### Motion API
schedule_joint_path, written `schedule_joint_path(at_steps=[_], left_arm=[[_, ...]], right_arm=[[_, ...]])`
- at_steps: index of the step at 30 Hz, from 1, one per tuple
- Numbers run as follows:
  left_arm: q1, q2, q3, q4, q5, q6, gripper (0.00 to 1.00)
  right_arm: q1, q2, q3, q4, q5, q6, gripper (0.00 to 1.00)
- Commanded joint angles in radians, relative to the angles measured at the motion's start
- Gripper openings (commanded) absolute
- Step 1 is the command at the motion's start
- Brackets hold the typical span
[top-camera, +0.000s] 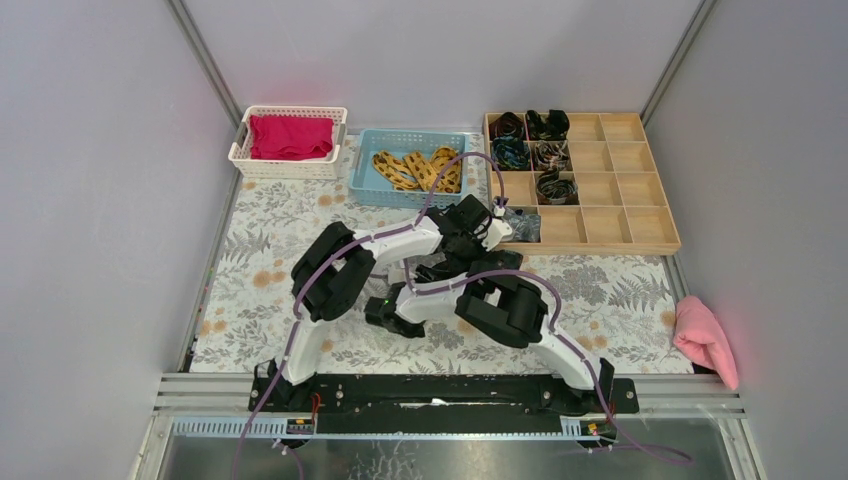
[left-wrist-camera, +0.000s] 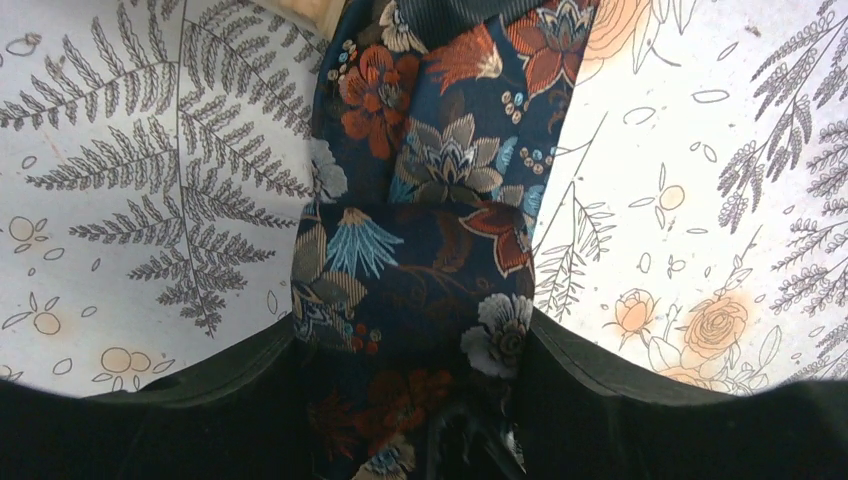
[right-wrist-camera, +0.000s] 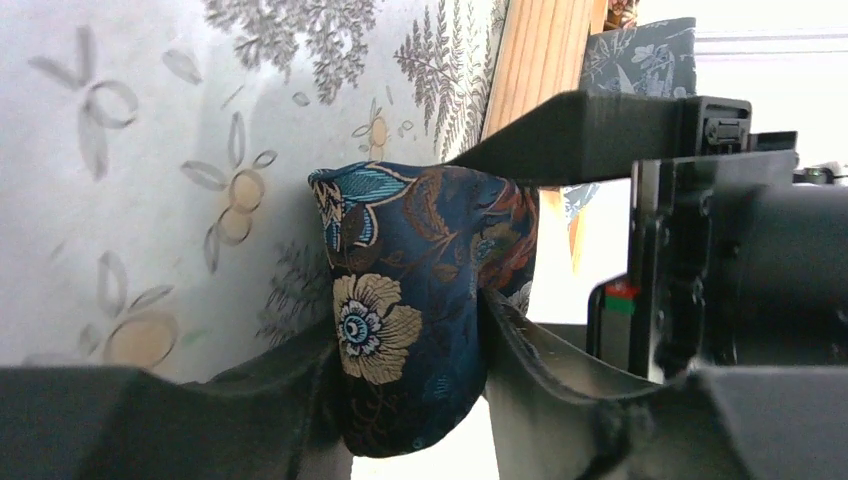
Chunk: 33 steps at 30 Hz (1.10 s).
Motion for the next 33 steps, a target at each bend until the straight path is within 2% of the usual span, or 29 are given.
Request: schedule_joint_path(at_steps=[1,9,14,19,22,28,30,33], left_arm=[[0.011,0.057,-0.062,-0.102,0.029,0.008,0.67],[0.014,0.056,-0.053,-0.105,0.027,0.007,0.68],[0.027,0.009,-0.025,-0.059,-0.01,-0.04,0.78],[0.065,-0.05,0.096,-0.011,-0.039,-0.136,0.86],[0.1,-0.087,0.179,0.0,-0.007,-0.203,0.9],[0.169,-0.163,0.294,0.008,-0.08,-0.285,0.96],[0.197,-0.191,0.298,0.02,-0.149,-0.322,0.96],[0.221,-0.247,0.262,0.019,-0.339,-0.389,0.96]], right_arm=[[-0.076,-0.001,-0.028,0.024,-0.058,-0.004,0.46],[-0.096,-0.059,-0.081,0.14,-0.108,-0.068,0.22],[-0.095,-0.133,-0.128,0.235,-0.162,-0.106,0.13],[-0.093,-0.2,-0.159,0.259,-0.209,-0.107,0.11],[-0.093,-0.224,-0.17,0.279,-0.247,-0.112,0.11],[-0.078,-0.267,-0.186,0.311,-0.322,-0.098,0.1],[-0.076,-0.29,-0.197,0.332,-0.362,-0.091,0.1],[-0.075,-0.334,-0.219,0.378,-0.442,-0.081,0.1]])
